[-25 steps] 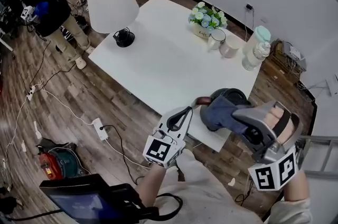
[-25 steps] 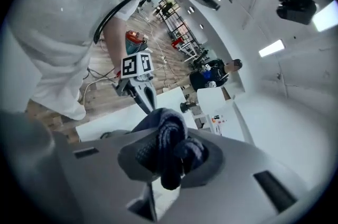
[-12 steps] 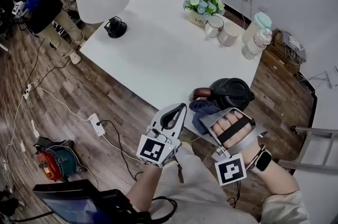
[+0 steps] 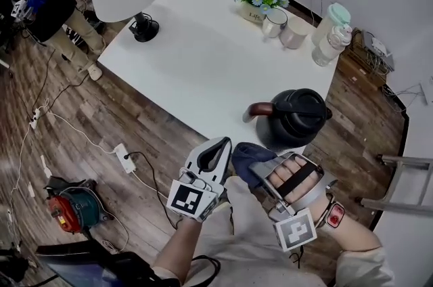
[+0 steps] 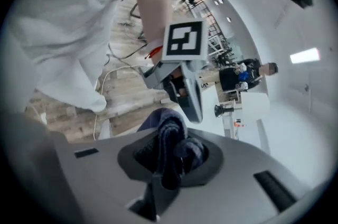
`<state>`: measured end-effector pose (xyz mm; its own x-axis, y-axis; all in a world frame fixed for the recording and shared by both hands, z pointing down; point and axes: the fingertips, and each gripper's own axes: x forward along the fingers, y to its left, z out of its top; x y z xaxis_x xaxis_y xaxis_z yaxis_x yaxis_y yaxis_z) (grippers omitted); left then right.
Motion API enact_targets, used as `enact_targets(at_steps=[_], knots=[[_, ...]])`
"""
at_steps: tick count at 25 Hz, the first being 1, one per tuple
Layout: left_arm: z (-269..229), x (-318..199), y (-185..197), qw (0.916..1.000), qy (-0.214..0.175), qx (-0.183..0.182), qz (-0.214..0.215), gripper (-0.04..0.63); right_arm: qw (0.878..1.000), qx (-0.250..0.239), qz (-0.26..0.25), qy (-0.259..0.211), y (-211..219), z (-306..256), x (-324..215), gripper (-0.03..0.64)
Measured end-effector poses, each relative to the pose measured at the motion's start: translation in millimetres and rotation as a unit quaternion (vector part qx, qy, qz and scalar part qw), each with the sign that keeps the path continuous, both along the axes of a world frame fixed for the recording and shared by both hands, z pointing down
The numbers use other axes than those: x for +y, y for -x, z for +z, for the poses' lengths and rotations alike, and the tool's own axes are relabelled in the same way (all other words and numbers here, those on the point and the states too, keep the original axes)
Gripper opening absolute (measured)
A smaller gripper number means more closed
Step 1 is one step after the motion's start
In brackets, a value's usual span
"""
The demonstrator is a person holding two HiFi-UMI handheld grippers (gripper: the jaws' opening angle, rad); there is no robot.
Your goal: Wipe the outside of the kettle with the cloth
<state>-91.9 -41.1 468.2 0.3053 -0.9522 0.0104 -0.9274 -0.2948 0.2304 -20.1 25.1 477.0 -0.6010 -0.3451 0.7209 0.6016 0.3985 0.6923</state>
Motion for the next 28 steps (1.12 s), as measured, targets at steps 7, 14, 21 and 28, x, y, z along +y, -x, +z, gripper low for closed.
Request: enact_targets(at_steps=[7,14,21,28], knots=[[-50,-7,-27,0.9986,-0.03,-0.012,0.042,0.009,0.907,-0.205,0.206,0.305,-23,-117,-36,0.061],[-59,-17,-47,0.9968,-0.04,-0.029,0.063,0.008,0.725,-0.373,0.308,0.49,-42,-193,-91,0.061],[-64,-23,-56,0.9965,-0.04,-0.023,0.069,0.009,0.575,-0.371,0.305,0.662,-13,-214,-105,0.061],[-66,-30,-51,0.9968,-0.042,-0.019,0.065,0.009,0.425,-0.315,0.365,0.766,-24,-177,-124,0.061]])
